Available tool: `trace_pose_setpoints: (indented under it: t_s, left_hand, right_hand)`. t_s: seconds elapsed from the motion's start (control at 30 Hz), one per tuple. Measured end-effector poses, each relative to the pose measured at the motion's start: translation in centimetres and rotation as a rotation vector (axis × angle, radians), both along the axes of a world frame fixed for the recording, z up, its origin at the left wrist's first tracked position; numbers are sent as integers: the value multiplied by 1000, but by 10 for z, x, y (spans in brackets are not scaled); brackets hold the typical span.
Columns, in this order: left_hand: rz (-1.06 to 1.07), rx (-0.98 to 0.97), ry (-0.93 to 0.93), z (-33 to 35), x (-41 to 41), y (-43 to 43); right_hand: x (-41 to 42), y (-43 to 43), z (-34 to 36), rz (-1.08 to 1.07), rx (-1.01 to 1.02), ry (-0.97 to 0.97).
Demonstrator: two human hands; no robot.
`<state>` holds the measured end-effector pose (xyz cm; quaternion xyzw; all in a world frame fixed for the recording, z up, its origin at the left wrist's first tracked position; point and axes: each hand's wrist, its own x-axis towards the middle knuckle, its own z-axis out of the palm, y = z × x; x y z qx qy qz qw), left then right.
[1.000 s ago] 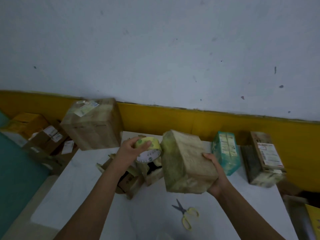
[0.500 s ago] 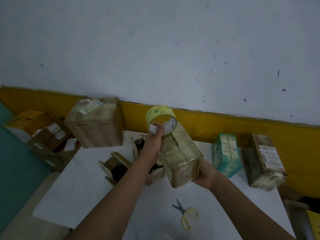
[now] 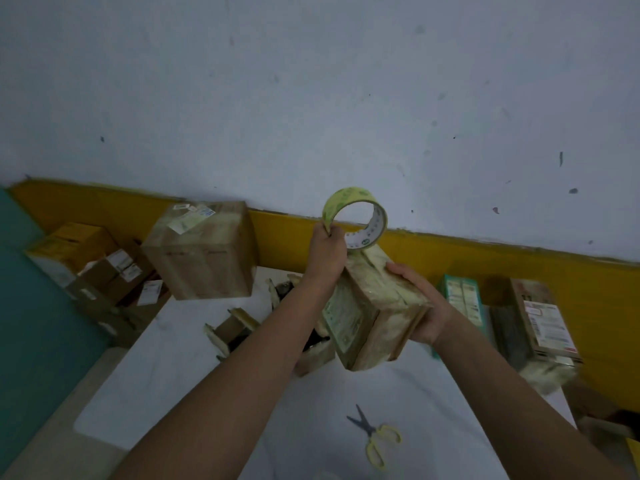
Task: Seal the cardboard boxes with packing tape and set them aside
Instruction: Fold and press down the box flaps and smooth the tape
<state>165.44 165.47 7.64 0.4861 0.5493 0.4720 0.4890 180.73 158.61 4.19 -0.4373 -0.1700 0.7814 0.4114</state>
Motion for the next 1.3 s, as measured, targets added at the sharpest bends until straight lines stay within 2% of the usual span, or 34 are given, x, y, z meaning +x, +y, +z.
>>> trace_pose_setpoints:
  t_s: [0.2, 0.33, 0.43, 0.63, 0.73, 0.93, 1.13, 1.23, 1.3]
  left_hand:
    - [35, 98, 8, 28, -21, 13]
    - [12, 248, 235, 28, -46, 12]
    - [-40, 316, 339, 21, -58, 7]
    - [-124, 374, 518, 20, -71, -4]
    - [-192, 367, 688, 13, -79, -9]
    - [-242, 376, 688, 12, -75, -7]
    - [-473, 263, 813, 8, -93, 0]
    - [-449, 345, 779, 8, -96, -1]
    - [-489, 299, 763, 9, -95, -3]
  right_hand:
    - [17, -3, -12, -102, 32, 109]
    - [32, -9, -14, -173, 78, 177]
    - [36, -11, -19, -188, 115, 261]
    - [32, -19, -29, -273, 129, 283]
    - [34, -22, -26, -377, 129, 265]
    - [24, -25, -11, -439, 224, 254]
    - [27, -22, -19, -421, 241, 289]
    - [22, -23, -13, -443, 288, 308]
    - [19, -25, -10, -476, 269, 313]
